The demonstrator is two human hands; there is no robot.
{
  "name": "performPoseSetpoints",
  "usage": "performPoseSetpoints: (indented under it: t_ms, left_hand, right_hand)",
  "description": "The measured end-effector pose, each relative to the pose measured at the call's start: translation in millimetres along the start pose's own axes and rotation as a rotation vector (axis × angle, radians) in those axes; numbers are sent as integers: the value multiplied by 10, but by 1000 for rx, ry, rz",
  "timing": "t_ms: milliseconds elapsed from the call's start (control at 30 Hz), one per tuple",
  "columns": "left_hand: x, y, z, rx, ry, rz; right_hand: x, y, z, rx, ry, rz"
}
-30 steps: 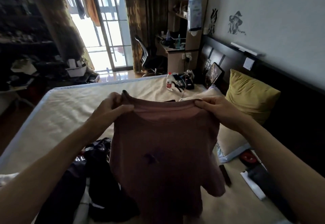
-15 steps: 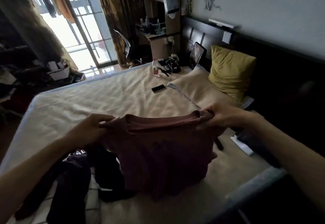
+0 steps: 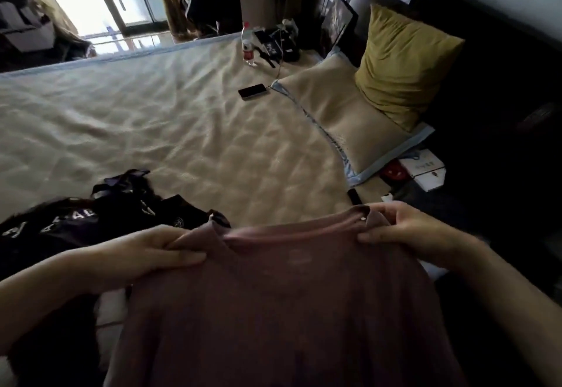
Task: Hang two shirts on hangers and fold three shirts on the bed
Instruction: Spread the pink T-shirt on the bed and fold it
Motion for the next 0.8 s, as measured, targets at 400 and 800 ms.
performPoseSetpoints:
  t_ms: [400, 800]
  left_hand:
    - [3585, 1519, -1783, 242, 154, 694]
    - [4907, 2957, -2504, 298, 139, 827]
  right_hand:
    - [4196, 1402, 1959, -370, -99, 492]
    - [6362, 1933, 2095, -583, 25, 585]
Point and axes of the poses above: each hand's wrist, its own x-axis towards the middle knuckle, its own y-axis out of the back of the hand, z = x × y, the point moved 5 cm from there along x, towards the middle knuckle, and after that the axes turned 2 degrees about -z, right-handed, at the moved point
